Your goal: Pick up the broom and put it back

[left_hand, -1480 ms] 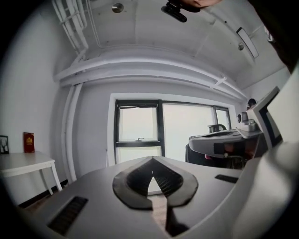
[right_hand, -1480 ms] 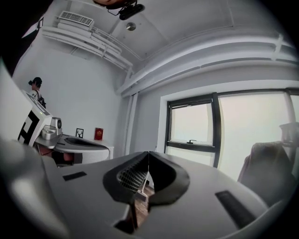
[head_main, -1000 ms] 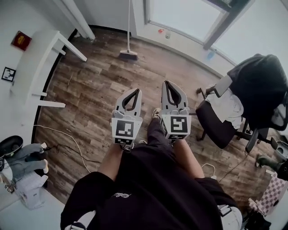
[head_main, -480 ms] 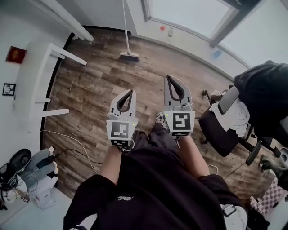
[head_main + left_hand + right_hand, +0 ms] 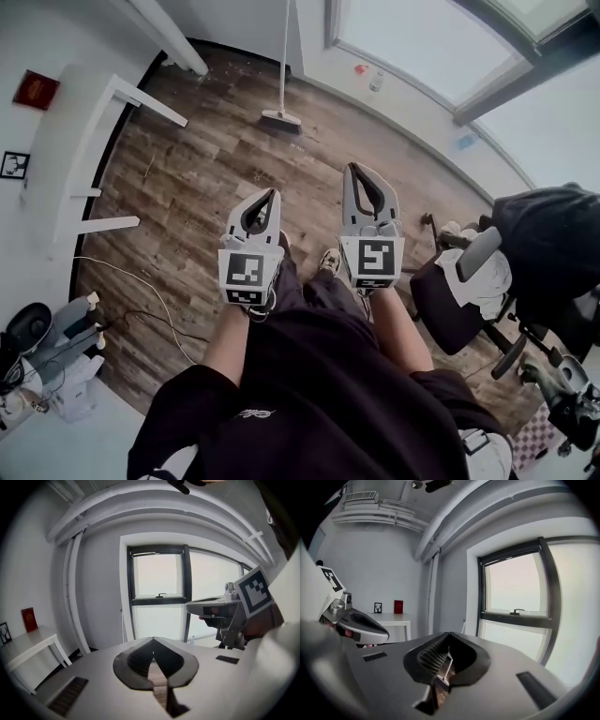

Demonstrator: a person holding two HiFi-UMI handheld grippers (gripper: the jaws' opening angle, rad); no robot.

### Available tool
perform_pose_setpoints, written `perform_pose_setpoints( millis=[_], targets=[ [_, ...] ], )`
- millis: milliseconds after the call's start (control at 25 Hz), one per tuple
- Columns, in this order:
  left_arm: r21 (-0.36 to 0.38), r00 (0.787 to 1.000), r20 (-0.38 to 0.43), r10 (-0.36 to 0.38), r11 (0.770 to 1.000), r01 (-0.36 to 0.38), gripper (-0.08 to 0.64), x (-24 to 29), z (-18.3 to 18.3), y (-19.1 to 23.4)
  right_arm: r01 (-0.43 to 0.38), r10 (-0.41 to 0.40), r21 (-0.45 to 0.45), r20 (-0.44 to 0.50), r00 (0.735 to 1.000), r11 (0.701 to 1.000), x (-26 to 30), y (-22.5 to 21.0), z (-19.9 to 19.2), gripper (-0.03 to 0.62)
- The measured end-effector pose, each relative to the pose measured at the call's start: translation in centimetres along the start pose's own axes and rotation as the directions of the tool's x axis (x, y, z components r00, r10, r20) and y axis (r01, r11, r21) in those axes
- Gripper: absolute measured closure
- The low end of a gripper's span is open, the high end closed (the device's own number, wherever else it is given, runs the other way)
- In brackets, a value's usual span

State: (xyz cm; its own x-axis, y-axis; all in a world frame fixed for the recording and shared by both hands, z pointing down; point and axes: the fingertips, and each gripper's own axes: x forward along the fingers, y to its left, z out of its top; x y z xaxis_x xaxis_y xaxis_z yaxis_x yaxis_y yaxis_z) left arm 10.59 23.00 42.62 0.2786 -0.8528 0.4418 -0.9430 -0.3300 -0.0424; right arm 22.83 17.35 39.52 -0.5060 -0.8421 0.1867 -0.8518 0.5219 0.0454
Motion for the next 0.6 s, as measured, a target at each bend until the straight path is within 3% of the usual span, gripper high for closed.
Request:
perform_pose_setpoints(
  millis=[440, 600],
  targets=[
    [-0.048, 0.999, -0.011, -0.051, 0.998, 0.051, 0.558, 7.9, 1.2, 14.1, -0.027, 0.025, -0.028, -0.072, 0.997, 0.999, 15.4, 5.1, 1.5, 0.569],
    [-0.056, 0.994, -0.033, -0.105, 0.993, 0.103, 0.558, 10.3, 0.7, 18.5, 0.005, -0.007, -0.024, -0.105, 0.994, 1.0, 20.7, 6.7, 1.5, 0.569]
  ],
)
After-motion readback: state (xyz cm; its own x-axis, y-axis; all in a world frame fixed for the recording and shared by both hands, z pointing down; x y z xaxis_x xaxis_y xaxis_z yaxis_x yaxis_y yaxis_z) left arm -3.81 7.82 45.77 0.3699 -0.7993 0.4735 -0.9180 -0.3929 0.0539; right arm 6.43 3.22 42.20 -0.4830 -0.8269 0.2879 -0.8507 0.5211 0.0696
